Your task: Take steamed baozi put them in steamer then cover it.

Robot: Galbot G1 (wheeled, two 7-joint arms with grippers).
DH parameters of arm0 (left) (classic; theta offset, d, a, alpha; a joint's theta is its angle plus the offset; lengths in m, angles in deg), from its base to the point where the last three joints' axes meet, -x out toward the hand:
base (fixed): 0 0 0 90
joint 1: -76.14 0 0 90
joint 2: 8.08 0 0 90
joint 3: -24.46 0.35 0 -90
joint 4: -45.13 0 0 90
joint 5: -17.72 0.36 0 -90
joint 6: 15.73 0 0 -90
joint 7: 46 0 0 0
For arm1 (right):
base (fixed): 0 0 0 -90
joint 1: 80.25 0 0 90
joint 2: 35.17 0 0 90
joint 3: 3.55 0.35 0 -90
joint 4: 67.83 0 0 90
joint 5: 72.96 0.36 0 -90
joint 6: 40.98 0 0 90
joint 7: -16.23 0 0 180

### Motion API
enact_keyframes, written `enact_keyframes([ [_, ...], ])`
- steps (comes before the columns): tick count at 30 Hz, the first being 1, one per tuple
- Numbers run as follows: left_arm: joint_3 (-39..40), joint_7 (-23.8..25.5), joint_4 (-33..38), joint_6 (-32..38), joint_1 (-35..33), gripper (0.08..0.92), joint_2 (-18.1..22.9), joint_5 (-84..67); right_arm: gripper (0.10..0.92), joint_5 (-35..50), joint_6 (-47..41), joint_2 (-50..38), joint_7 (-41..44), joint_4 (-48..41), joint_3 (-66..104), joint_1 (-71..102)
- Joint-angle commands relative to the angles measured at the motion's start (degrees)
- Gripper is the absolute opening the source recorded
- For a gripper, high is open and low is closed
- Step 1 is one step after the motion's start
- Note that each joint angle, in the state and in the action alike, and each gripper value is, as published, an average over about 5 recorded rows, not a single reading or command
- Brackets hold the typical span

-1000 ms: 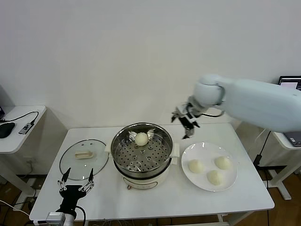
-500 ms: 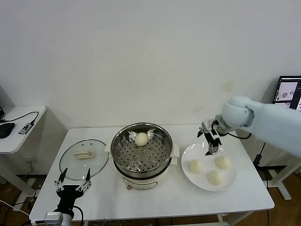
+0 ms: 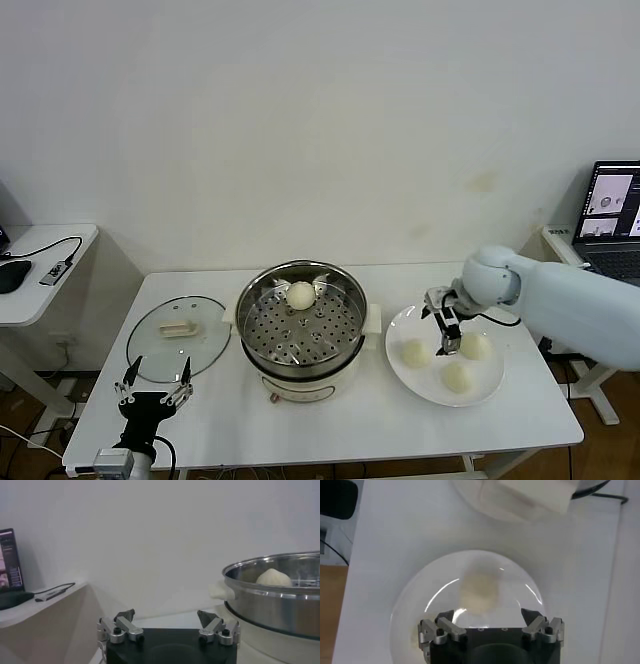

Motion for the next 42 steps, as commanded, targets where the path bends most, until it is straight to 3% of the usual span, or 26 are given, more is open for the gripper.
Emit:
enact_keyframes([
  [1, -0.15, 0.01, 0.0, -0.05, 0.0, 0.823, -0.2, 0.01, 0.823, -2.68, 0.38, 3.43, -0.37, -4.73, 3.68, 6.37],
  [22, -0.34, 0.0, -0.88, 0.1, 0.38, 0.823, 0.18, -0.03, 0.808, -4.57, 0.04, 8.28, -0.15, -10.58, 5.07, 8.62],
  [42, -0.14, -0.06, -0.92, 0.1, 0.54, 0.823, 0.45, 0.02, 0.582, -2.77, -0.56, 6.66, 1.75, -8.09, 4.2, 4.06],
])
